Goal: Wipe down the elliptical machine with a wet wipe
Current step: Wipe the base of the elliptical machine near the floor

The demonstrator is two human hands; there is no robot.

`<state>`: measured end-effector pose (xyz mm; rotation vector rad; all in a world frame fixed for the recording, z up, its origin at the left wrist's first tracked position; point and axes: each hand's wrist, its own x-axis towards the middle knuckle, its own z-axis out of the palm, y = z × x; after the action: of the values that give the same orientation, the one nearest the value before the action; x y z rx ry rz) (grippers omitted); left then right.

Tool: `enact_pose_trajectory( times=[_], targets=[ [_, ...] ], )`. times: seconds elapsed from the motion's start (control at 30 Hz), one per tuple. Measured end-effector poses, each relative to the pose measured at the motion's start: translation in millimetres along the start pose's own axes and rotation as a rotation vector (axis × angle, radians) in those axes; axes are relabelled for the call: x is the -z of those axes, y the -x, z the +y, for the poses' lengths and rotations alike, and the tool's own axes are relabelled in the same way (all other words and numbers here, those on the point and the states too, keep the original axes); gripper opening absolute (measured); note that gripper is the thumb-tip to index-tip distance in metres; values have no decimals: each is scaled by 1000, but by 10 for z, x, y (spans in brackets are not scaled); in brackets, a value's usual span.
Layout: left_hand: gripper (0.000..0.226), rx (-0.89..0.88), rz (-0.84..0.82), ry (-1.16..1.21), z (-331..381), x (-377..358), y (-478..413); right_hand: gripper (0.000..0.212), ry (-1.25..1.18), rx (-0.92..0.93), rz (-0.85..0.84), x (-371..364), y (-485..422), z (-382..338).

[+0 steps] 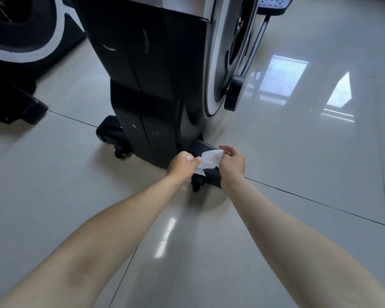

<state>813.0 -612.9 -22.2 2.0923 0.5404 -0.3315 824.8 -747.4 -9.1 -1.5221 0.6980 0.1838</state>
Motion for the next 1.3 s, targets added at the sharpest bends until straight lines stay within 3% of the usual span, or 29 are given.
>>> enact_pose_trajectory(
  times=[0.1, 0.2, 0.4, 0.47, 0.6, 0.7, 0.9, 1.07, 1.3],
  targets=[
    [4, 31, 13, -49, -98, 24, -70, 37, -44, 3, 26, -2, -10, 42],
    [18, 33, -10, -21, -157, -2, -114, 32, -116, -18, 89, 55, -63, 72],
    [28, -23, -188, 223, -69, -179, -103, 25, -300, -94, -64, 90, -8, 135],
    [24, 11, -256, 219, -71, -204, -86, 31, -370, -107, -128, 95, 31, 123],
    [51, 126, -373, 256, -200, -227, -116, 46, -399, -142, -192, 155, 40, 128],
    [34, 166, -398, 444, -249, -253, -120, 53, -326, -135, -203, 182, 11, 167],
    [4, 200, -129, 674, -142, -322, -100, 66, -12, -52, -107, 180, -36, 240],
    [8, 143, -92, 651, -47, -356, -95, 72, 215, 39, -95, 234, 28, 151],
    [30, 33, -105, 352, 205, -293, -60, 80, 294, 61, -158, 342, 51, -25]
  ],
)
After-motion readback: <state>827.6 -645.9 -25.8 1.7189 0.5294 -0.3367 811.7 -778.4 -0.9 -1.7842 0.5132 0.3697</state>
